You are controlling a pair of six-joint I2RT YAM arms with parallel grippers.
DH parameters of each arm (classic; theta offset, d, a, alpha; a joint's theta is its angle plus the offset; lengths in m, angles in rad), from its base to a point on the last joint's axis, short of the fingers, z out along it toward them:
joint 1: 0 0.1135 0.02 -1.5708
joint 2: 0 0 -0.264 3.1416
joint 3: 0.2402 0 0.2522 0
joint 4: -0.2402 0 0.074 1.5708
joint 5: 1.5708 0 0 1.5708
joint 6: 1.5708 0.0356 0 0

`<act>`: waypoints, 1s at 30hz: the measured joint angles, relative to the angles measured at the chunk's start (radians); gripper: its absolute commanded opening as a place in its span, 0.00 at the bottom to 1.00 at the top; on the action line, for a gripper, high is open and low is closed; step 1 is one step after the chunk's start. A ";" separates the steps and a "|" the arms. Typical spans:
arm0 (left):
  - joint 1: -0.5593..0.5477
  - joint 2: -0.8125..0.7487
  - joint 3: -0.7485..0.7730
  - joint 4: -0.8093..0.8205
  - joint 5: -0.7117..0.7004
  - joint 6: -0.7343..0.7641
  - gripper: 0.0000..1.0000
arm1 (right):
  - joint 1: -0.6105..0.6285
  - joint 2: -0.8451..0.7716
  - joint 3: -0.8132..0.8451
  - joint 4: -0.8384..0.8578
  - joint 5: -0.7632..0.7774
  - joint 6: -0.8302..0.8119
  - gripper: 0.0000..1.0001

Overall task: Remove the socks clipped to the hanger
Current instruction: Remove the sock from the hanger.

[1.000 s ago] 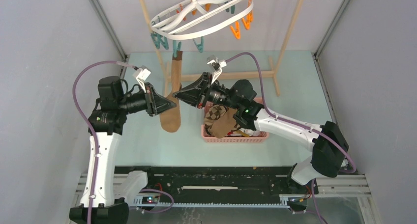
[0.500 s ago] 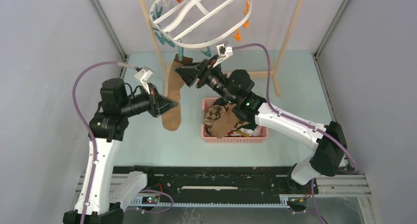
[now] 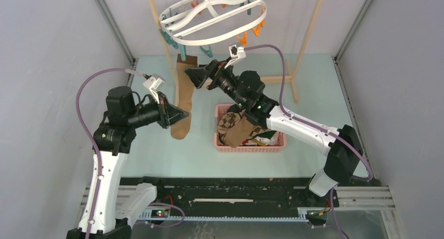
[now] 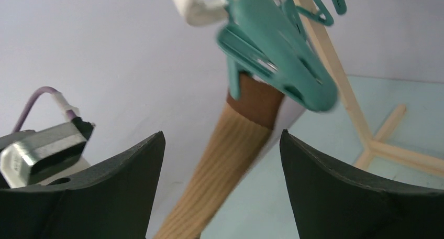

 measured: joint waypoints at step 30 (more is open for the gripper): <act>-0.006 -0.032 0.000 -0.064 0.000 0.017 0.00 | -0.063 0.270 0.172 0.296 -0.005 0.208 0.70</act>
